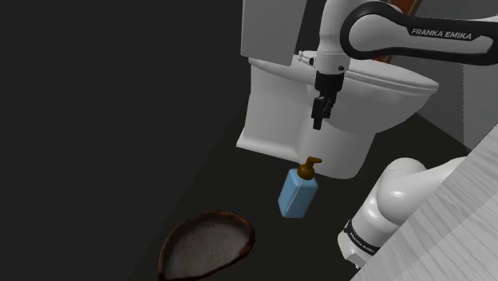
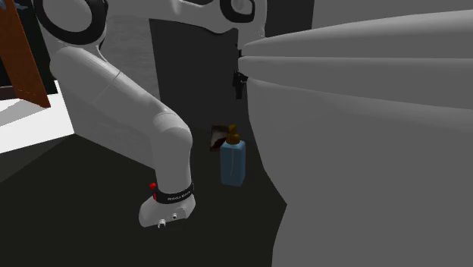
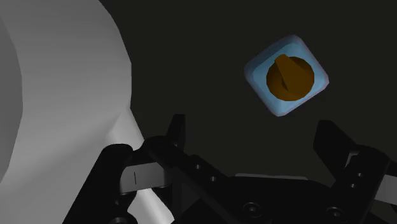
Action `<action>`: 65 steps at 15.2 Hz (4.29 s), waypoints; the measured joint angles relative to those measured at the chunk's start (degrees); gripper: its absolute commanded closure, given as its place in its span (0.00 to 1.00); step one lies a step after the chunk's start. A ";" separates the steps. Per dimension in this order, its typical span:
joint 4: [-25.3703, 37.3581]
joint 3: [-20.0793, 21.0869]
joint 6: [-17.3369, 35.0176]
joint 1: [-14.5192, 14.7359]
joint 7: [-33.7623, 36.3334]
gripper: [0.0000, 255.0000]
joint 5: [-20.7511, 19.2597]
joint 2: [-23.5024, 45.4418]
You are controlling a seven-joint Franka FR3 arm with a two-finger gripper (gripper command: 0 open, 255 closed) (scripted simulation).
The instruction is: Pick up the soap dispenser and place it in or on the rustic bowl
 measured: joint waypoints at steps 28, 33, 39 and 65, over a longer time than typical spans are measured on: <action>-24.00 -0.67 19.71 5.00 -1.61 1.00 8.40 -9.97; -24.00 -0.66 19.71 5.01 -1.61 1.00 8.42 -9.97; -21.25 -0.70 16.58 4.99 -1.47 1.00 8.31 -10.33; 0.86 -1.44 -1.98 4.59 -1.22 1.00 7.55 -6.77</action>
